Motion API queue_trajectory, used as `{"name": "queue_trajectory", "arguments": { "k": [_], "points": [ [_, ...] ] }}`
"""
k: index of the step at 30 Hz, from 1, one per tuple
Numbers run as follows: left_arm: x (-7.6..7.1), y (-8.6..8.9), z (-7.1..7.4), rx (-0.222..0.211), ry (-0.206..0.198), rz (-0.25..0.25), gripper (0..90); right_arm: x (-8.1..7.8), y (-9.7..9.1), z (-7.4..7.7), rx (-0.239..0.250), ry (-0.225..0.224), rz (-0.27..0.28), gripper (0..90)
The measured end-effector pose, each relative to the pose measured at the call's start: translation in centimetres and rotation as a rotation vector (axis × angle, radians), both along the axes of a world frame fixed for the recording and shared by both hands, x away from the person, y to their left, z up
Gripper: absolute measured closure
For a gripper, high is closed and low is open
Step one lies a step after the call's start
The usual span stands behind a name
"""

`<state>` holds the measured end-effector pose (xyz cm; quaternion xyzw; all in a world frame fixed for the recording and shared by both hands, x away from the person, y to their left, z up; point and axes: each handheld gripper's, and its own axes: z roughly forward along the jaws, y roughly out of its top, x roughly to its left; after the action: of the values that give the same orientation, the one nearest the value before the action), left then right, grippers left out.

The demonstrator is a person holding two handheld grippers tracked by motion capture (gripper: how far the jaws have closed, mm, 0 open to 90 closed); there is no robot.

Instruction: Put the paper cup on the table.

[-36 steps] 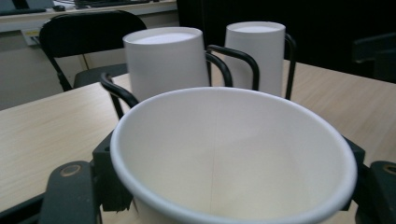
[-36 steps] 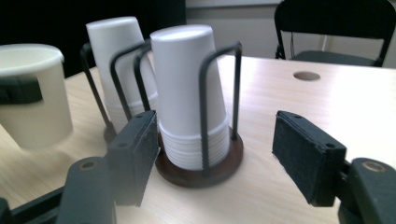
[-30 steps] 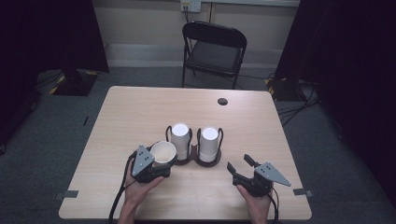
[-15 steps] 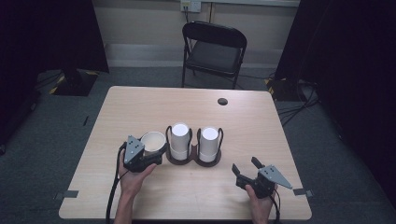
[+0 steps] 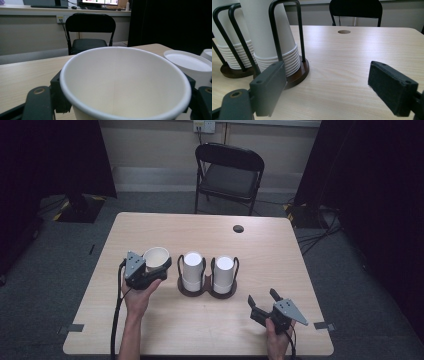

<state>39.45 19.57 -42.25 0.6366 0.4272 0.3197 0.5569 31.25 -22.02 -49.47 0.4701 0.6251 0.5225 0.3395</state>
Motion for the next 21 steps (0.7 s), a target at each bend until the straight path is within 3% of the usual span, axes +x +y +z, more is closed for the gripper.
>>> {"name": "queue_trajectory", "arguments": {
  "k": [3, 7, 12, 15, 19, 21],
  "points": [
    [0.9, 0.0, -0.2, -0.016, 0.019, 0.041, 23.9, 0.0, 0.1, 0.0, -0.012, -0.004, 0.003, 13.9],
    [2.2, -0.3, -0.8, -0.005, 0.029, 0.026, 24.0, -0.2, 0.1, 0.0, -0.012, -0.017, 0.001, 14.0],
    [3.7, -0.1, -1.4, -0.028, 0.03, 0.017, 23.7, -0.2, -0.2, 0.0, 0.019, -0.013, 0.009, 14.0],
    [4.6, -0.1, -1.8, 0.032, 0.036, 0.025, 23.7, -0.1, -0.1, 0.0, 0.007, -0.007, 0.013, 14.0],
    [5.6, 0.3, -2.8, 0.021, 0.06, 0.035, 23.6, -0.1, -0.2, 0.0, 0.022, -0.005, 0.027, 13.9],
    [6.1, 0.7, -3.3, 0.052, 0.071, 0.061, 23.5, -0.1, -0.3, 0.0, 0.032, 0.001, 0.032, 13.9]
  ]
}}
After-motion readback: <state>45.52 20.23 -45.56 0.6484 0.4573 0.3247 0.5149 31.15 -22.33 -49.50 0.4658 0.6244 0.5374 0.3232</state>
